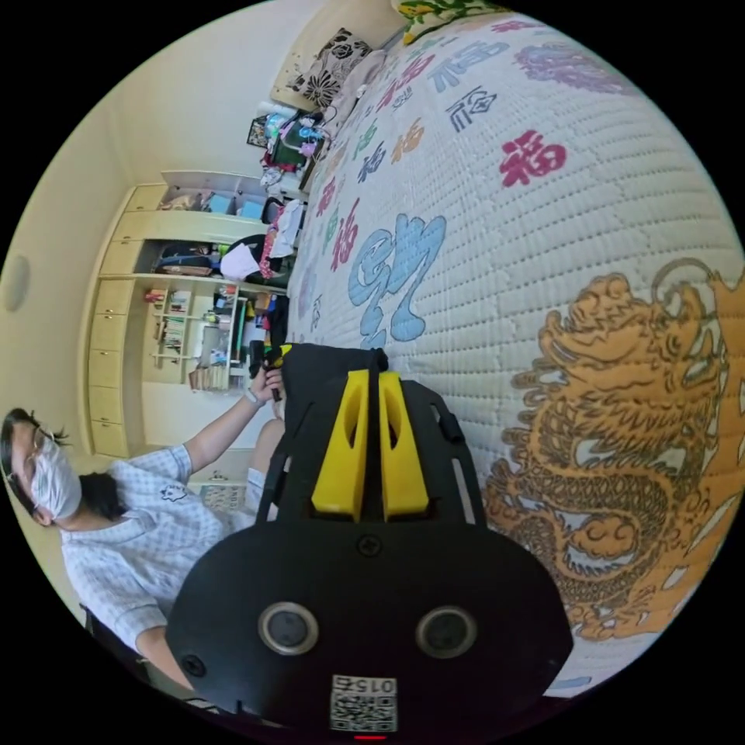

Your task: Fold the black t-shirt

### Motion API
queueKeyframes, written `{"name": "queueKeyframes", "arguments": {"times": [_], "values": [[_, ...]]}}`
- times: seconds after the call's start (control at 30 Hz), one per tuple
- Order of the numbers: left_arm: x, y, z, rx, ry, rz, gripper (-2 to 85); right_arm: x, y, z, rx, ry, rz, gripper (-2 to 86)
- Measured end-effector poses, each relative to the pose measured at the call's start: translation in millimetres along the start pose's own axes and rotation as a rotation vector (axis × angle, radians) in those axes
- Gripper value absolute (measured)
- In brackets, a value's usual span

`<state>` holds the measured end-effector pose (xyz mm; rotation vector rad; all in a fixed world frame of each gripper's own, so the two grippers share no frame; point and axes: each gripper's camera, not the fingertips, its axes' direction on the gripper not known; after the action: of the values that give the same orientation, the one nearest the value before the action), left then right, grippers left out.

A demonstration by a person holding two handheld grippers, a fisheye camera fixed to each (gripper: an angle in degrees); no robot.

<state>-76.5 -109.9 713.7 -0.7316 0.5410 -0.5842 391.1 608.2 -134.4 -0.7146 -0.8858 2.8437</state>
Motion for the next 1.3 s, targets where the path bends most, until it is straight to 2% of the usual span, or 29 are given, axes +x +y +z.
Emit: {"name": "queueKeyframes", "arguments": {"times": [0.03, 0.1, 0.17, 0.27, 0.43, 0.63, 0.7, 0.83, 0.9, 1.0, 1.2, 1.3], "values": [[2, -1, 0, -0.009, -0.017, 0.013, 0.6, -5, -3, 0, -0.004, 0.039, -0.009, 1.0], [17, -7, -16, 0.090, -0.085, 0.066, -0.2, -13, -5, -6, 0.023, 0.101, -0.034, 0.4], [28, -19, -25, 0.122, -0.048, 0.098, -0.4, -25, -8, -19, 0.063, 0.134, -0.062, -0.1], [56, -44, -27, 0.081, -0.153, 0.186, -0.6, -45, -17, -29, 0.065, 0.207, -0.116, -0.5], [76, -81, -21, 0.061, -0.178, 0.249, -0.6, -63, -40, -26, 0.020, 0.314, -0.143, -0.8], [58, -108, -18, 0.193, -0.117, 0.130, 0.4, -56, -69, -24, 0.148, 0.272, -0.095, 0.2], [50, -108, -9, 0.194, -0.207, 0.065, 2.3, -51, -81, -14, 0.146, 0.298, -0.051, 1.3], [50, -77, -13, 0.291, -0.170, 0.082, 5.8, -49, -85, 12, 0.105, 0.482, 0.031, 3.7], [56, -42, -4, 0.203, -0.219, 0.099, 6.7, -57, -68, 19, 0.107, 0.467, -0.032, 4.5], [60, 14, 24, 0.076, -0.230, 0.095, 7.9, -78, -19, 51, 0.002, 0.368, -0.201, 5.4], [48, 85, 86, 0.052, -0.170, -0.055, 8.8, -104, 74, 181, -0.244, 0.392, -0.379, 6.5], [49, 90, 105, 0.063, -0.242, -0.054, 7.6, -101, 85, 234, -0.266, 0.531, -0.411, 6.7]]}}
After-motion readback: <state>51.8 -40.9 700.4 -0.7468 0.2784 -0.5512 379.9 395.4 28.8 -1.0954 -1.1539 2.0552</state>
